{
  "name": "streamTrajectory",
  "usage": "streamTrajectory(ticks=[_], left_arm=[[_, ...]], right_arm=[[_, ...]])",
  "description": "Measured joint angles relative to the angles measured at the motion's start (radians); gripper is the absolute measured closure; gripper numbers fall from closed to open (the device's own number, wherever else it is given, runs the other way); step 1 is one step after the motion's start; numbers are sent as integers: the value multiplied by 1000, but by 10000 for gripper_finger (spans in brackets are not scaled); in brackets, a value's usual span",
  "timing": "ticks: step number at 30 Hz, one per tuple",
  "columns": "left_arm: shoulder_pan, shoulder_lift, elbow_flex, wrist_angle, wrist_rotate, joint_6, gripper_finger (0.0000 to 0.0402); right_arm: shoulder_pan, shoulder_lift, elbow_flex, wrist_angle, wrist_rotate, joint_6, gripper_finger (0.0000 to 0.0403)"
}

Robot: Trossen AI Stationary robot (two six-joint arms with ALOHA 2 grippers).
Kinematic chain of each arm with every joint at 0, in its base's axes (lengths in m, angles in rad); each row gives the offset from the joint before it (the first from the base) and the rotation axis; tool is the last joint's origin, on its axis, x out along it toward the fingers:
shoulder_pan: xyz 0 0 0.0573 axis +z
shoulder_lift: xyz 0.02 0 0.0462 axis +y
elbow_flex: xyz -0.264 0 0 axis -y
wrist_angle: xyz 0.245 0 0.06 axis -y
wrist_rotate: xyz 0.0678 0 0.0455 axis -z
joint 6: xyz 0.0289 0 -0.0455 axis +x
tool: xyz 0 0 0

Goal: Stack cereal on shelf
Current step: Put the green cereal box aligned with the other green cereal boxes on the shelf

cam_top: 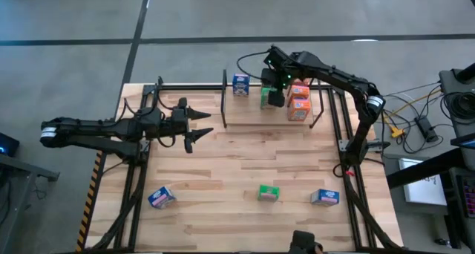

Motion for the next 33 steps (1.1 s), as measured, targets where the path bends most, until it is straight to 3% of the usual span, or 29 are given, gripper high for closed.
streamTrajectory(ticks=[8,16,33], left_arm=[[0,0,0,-1,0,0,177],[0,0,0,-18,0,0,177],[0,0,0,-33,1,-26,177]], right_arm=[[60,-2,160,-122,-9,203,126],[268,-3,297,-218,-16,461,150],[729,3,298,-307,-16,1138,152]])
